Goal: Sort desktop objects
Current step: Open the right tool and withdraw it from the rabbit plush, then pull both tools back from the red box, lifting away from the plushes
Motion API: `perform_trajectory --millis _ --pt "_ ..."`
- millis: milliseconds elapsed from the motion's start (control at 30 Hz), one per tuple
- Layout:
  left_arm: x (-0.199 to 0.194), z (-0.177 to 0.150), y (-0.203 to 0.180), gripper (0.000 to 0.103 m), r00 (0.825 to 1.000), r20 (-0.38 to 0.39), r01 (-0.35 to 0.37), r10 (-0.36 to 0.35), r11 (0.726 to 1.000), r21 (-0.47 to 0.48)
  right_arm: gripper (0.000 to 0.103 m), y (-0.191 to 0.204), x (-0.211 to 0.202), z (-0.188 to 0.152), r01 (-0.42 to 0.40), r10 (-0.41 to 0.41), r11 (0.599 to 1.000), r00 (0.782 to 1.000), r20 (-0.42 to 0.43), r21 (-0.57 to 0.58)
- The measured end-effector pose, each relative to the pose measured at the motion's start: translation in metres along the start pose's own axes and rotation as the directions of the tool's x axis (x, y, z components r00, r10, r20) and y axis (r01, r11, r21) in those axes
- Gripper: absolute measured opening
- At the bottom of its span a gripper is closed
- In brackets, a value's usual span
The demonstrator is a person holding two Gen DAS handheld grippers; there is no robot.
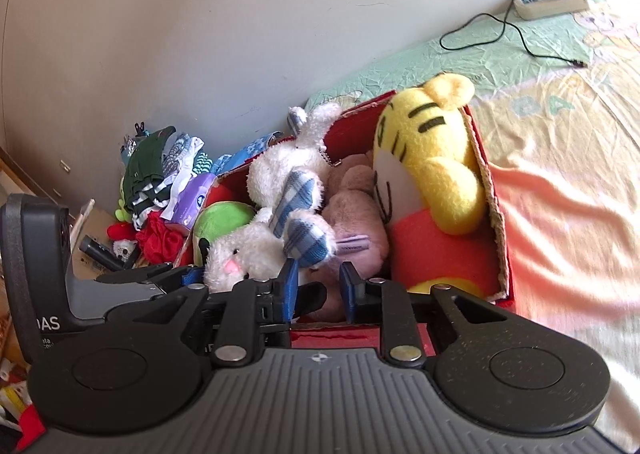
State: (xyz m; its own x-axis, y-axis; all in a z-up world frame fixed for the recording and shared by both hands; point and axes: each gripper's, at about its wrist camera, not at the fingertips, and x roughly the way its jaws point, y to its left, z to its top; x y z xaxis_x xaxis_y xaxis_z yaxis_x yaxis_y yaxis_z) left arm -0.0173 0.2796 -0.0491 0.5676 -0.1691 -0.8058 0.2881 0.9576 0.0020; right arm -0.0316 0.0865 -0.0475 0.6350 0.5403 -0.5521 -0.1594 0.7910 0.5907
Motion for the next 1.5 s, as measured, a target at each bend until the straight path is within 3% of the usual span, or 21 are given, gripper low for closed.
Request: perform_trajectory --millis 200,667,833,1000,1200,1500 --pt "0.000 -0.001 0.001 0.089 1.000 -0.011 -0.004 0.004 1.000 -0.028 0.020 -0.008 -0.005 -0.003 -0.012 0.011 0.998 1.000 0.013 0.055" --pt "0.000 0.000 0.001 0.089 1.000 -0.024 -0.011 0.009 0.998 -0.063 0.019 -0.004 -0.008 -0.009 0.003 -0.004 1.000 0.998 0.055 0.030" --pt "-0.005 0.001 -0.003 0.088 0.999 -0.018 -0.047 0.046 0.996 -0.070 0.028 0.004 -0.013 -0.010 0.055 -0.054 0.998 0.995 0.080 -0.007" --pt "-0.024 0.003 -0.006 0.088 0.996 0.027 -0.084 0.087 0.993 -0.078 0.028 0.006 -0.025 -0.011 0.075 -0.079 0.996 0.990 0.115 0.039" --pt "-0.031 -0.002 -0.004 0.088 0.995 0.025 -0.091 0.094 0.991 -0.100 0.028 0.013 -0.032 -0.017 0.136 -0.139 0.990 0.981 0.137 0.033" --pt "-0.048 -0.011 -0.014 0.088 0.983 0.048 -0.171 0.176 0.980 -0.100 0.028 0.017 -0.041 -0.025 0.143 -0.144 0.990 0.977 0.158 0.019"
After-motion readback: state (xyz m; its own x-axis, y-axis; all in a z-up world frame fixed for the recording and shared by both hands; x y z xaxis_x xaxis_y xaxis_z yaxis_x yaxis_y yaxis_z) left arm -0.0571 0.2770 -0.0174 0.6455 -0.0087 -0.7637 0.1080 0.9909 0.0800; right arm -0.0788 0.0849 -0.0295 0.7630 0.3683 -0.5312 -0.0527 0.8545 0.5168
